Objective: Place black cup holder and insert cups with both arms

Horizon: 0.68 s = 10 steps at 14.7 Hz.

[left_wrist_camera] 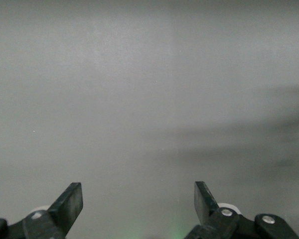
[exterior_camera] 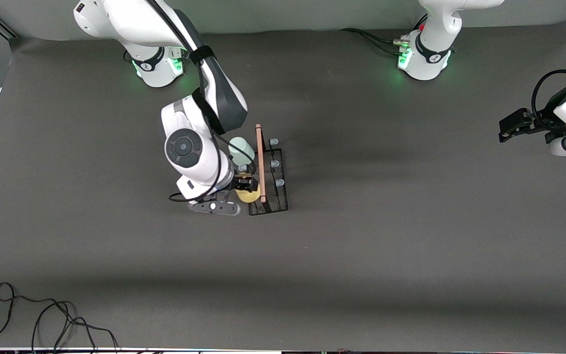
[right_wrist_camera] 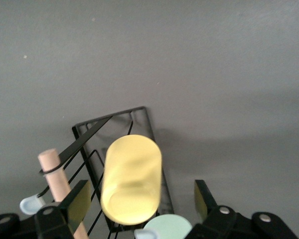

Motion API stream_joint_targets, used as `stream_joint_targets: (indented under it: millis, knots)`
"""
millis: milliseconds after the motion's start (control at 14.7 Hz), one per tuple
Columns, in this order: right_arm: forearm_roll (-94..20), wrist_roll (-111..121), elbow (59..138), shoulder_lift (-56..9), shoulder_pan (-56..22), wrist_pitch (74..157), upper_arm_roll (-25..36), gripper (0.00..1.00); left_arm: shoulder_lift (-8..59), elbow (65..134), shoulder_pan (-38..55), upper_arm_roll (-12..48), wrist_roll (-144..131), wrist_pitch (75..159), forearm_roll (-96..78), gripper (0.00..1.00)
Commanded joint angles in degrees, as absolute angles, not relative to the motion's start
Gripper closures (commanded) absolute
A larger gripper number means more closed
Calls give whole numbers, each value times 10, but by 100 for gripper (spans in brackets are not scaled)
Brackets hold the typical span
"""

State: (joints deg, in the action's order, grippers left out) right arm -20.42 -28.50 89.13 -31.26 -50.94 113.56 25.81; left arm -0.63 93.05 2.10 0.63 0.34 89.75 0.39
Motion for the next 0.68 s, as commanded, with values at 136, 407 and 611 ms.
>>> stream_joint_targets:
  millis: [136, 407, 611]
  knots:
    - [-202, -162, 902, -252, -505, 1072, 343, 3, -9, 923, 25, 5, 9, 889, 4, 0]
    - [-202, 3, 987, -133, -507, 1059, 448, 3, -9, 923, 25, 5, 9, 889, 4, 0]
    - [-200, 7, 986, -102, -508, 1009, 487, 0, -9, 923, 25, 5, 9, 890, 4, 0]
